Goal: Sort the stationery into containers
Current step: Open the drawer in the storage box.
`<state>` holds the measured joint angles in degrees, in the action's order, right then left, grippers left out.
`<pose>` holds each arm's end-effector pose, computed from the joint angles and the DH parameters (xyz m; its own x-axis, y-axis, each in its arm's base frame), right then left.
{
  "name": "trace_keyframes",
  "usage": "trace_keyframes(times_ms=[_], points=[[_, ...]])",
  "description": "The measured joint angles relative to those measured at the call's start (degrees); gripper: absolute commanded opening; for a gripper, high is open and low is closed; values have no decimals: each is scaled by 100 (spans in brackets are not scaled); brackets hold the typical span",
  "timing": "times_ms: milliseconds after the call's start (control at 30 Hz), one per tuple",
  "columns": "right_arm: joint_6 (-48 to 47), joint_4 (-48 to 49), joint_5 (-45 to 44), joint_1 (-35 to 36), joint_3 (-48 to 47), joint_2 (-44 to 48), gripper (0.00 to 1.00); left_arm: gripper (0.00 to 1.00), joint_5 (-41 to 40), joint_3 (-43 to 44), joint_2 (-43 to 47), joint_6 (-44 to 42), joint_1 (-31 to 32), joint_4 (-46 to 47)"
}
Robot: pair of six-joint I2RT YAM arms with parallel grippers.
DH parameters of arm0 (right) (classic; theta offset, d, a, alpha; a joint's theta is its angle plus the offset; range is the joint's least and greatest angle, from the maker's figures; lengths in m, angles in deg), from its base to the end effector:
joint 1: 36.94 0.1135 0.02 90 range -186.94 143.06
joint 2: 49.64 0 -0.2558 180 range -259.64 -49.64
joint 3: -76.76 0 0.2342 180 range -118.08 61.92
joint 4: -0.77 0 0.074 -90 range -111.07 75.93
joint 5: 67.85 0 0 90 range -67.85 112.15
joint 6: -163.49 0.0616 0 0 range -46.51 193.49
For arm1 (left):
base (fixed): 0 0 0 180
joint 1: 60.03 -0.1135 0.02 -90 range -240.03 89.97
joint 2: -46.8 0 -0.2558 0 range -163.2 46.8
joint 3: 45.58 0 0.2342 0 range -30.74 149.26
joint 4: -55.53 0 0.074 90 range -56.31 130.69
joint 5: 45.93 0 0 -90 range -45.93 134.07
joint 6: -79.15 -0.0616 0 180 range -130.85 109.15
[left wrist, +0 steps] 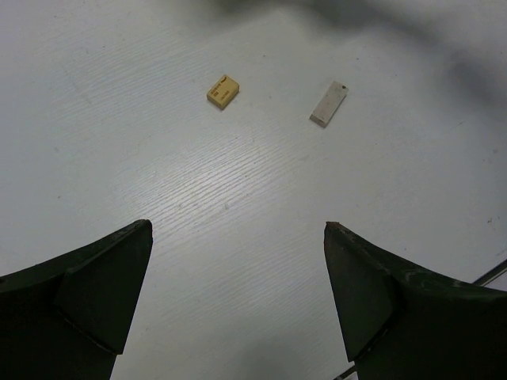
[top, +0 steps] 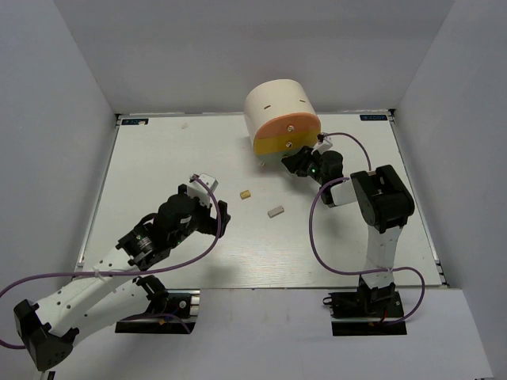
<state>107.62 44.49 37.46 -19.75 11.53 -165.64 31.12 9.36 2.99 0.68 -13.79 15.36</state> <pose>0.3894 0.1375 0.1456 -0.3975 0.4435 -0.8033 -0.3774 0.7190 0.5837 0.1361 -0.1222 0.2707 -0.4426 0.1805 -0.8784 0.4898 0.8692 -0.0682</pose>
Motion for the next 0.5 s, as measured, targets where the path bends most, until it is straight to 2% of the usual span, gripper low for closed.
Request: trace_keyframes(times_ms=[300,500], points=[[7,170,-28,-4,0,-131,41,99,-17,0,-39,13,0,-20],[4,162,-37,-9,-9,-192,44,99,-46,0,-39,13,0,-20]])
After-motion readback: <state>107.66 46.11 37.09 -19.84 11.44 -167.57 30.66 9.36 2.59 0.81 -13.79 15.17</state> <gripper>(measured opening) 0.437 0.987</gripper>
